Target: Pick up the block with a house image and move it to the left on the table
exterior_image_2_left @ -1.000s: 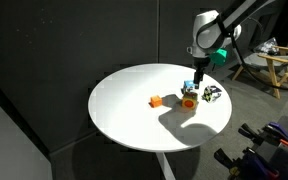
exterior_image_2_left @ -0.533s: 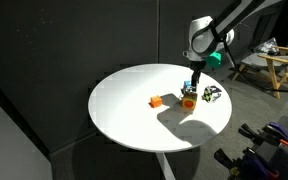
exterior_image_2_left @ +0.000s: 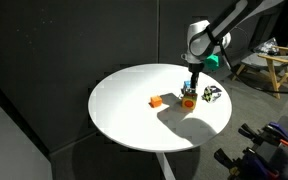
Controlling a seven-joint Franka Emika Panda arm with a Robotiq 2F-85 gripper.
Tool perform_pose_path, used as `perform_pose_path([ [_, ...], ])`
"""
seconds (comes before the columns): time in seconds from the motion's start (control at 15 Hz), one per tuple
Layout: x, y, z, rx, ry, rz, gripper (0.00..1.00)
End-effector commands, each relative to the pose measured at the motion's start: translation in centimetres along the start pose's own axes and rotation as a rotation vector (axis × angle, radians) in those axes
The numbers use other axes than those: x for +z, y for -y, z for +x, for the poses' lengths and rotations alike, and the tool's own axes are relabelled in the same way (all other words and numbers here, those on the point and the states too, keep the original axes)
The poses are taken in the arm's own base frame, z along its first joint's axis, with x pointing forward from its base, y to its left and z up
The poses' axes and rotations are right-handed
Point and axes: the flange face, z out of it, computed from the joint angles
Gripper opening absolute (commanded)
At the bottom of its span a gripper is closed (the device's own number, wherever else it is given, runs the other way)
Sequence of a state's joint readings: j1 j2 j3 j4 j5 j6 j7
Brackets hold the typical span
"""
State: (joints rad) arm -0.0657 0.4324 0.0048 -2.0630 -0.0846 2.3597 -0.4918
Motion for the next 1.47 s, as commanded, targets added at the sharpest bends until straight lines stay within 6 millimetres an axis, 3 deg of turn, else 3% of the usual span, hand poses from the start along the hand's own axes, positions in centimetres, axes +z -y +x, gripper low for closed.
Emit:
perform_pose_path([
  [0.0, -0.1, -1.0, 0.5, -0.028, -0.004, 0.003, 1.00],
  [1.4, 3.8, -1.5, 0.6, -0.084, -0.001, 0.020, 1.00],
])
